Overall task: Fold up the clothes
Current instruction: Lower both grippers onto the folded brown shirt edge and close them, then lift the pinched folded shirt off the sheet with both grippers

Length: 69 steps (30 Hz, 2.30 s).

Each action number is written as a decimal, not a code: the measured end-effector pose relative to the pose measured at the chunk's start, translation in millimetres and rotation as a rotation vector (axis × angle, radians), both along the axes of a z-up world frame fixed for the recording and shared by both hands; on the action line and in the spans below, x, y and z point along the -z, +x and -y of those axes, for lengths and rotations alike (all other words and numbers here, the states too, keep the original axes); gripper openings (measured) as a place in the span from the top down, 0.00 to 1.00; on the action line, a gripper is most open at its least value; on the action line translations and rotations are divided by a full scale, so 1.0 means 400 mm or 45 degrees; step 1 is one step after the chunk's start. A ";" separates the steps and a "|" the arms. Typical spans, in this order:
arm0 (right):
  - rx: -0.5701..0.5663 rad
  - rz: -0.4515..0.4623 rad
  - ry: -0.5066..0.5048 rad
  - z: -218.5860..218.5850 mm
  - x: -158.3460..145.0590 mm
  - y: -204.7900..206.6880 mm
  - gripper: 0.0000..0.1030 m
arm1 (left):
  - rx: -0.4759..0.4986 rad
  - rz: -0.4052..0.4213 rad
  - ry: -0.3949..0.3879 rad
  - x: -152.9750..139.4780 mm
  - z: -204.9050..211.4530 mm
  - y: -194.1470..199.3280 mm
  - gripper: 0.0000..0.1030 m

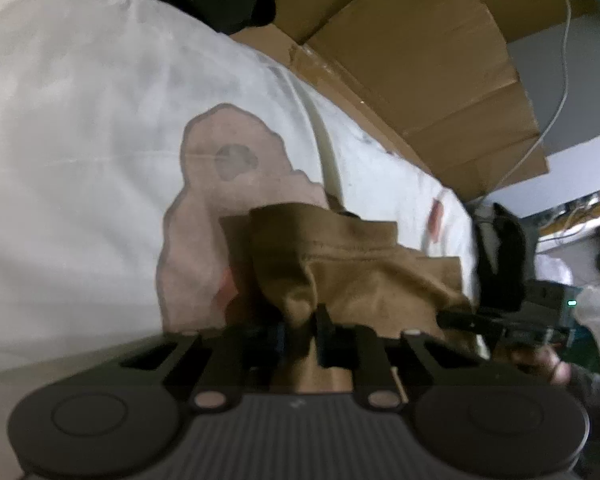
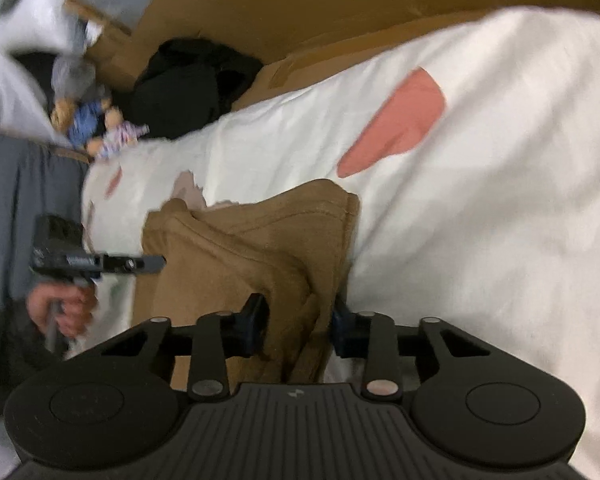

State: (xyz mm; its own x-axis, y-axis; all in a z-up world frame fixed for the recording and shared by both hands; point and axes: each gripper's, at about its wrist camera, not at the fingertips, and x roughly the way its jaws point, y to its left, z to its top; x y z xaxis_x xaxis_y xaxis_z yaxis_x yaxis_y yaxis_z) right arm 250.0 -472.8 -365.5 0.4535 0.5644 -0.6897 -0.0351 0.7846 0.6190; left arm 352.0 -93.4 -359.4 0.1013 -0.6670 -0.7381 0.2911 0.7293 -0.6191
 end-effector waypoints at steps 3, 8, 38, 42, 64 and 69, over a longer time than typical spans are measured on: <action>-0.010 0.035 -0.094 -0.020 -0.022 -0.009 0.80 | -0.004 0.063 0.107 -0.032 0.031 -0.017 0.92; 0.017 0.101 -0.137 -0.031 -0.078 -0.040 0.85 | -0.034 0.125 0.133 -0.086 0.031 -0.047 0.95; -0.143 0.486 -0.298 -0.102 -0.642 -0.319 0.87 | -0.091 0.628 -0.034 -0.626 -0.039 -0.392 0.96; -0.143 0.596 -0.369 -0.107 -0.789 -0.345 0.88 | -0.099 0.720 -0.081 -0.739 -0.063 -0.423 0.96; 0.110 0.900 -0.496 -0.085 -1.159 -0.477 0.88 | -0.024 1.019 -0.217 -1.116 0.050 -0.472 0.96; 0.141 0.901 -0.490 -0.045 -1.167 -0.513 0.88 | -0.003 1.013 -0.243 -1.109 0.093 -0.462 0.96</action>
State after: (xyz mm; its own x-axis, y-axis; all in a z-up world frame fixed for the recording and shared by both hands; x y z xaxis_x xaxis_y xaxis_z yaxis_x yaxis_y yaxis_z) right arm 44.6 -454.7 101.2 0.8940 0.2725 -0.3556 -0.2268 0.9598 0.1652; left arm 167.4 -130.5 84.2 0.5488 -0.7728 -0.3187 0.6942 0.6337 -0.3414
